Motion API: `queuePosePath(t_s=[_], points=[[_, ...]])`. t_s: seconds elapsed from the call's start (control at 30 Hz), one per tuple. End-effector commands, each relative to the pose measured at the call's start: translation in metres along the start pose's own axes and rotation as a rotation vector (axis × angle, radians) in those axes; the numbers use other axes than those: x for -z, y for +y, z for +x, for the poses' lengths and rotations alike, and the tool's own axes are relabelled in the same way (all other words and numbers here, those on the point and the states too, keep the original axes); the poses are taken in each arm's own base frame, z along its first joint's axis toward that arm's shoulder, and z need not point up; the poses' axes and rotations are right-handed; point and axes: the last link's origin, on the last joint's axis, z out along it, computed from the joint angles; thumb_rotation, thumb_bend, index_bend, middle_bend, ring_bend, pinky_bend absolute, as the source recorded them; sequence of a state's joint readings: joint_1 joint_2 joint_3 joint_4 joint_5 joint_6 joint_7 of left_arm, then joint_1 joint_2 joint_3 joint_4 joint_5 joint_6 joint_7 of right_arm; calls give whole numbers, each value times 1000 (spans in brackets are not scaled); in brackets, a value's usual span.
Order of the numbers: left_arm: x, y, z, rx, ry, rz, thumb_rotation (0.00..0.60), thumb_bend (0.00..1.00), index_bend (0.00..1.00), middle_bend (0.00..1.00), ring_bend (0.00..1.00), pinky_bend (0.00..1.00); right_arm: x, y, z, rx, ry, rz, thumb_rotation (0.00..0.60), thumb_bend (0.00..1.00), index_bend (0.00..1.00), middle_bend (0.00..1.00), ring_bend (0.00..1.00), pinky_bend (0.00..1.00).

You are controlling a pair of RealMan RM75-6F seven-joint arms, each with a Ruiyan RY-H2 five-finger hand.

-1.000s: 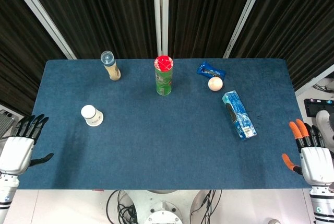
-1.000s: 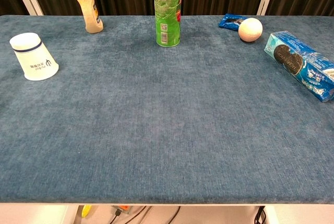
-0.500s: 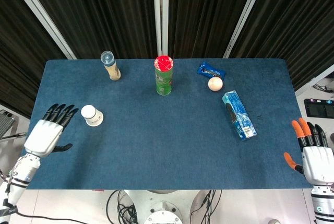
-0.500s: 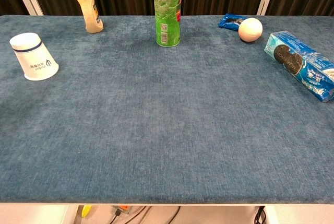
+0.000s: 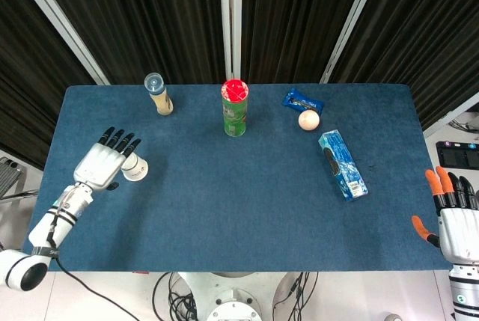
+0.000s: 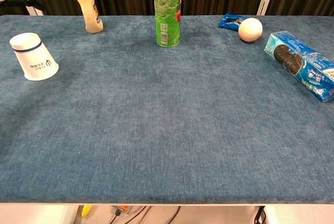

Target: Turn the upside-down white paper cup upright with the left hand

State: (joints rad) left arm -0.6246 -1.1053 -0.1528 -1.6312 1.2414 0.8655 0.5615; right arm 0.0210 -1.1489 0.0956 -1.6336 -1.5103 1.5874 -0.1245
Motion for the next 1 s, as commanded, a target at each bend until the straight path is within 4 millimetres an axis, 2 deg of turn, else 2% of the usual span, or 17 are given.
queuePosePath(t_s=[0.03,0.27,0.47,0.67,1.0], points=[[-14,5,-4,-32,-44,-3,600,110,48,42,0,41,0,1,-1,-4,-3,-2,600,176,0,0,0,0],[-28,9,-13,-104,-67,0,600,114,94,86,0,42,-2,2,-2,-19,-24,-6,600,176,0,0,0,0],[-35,13,-20,-173,-88,0,600,115,225,182,0,42,-3,5,-2,-22,-24,-18,600,176,0,0,0,0],[-39,19,-24,-227,-66,-6,600,117,266,238,0,42,-3,8,-4,-27,-31,-36,600,176,0,0,0,0],[-42,21,-28,-305,6,-14,600,137,426,399,41,61,-3,9,-4,-30,-37,-43,600,176,0,0,0,0]])
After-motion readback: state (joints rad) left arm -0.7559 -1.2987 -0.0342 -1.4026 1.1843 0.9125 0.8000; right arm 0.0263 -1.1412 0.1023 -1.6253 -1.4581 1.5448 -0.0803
